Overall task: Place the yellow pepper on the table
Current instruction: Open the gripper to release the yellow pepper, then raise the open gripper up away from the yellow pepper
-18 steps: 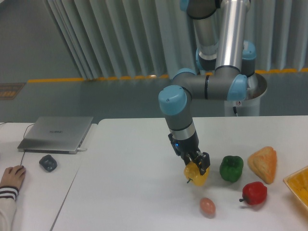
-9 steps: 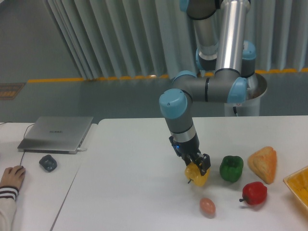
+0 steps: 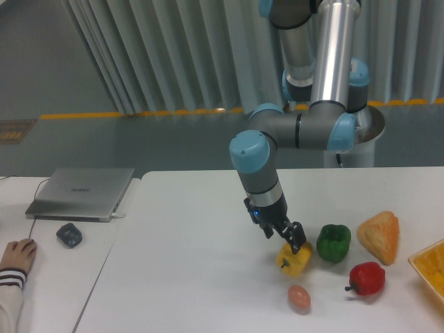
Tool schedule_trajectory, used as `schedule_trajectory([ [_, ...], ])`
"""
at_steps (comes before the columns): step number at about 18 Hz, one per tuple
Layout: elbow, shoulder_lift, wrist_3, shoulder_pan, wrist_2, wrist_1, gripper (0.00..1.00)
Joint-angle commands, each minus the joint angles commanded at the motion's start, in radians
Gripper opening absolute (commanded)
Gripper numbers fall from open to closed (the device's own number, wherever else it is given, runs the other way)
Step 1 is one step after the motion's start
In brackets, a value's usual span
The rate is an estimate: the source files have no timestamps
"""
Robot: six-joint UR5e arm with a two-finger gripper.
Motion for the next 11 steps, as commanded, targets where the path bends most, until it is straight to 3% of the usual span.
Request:
schedule_trajectory([
  [7, 0.012, 0.02, 0.023, -0.005, 0.009, 0.012, 1.0],
  [11, 0.026, 0.066, 0.236, 0.014, 0.054, 0.005, 1.0],
])
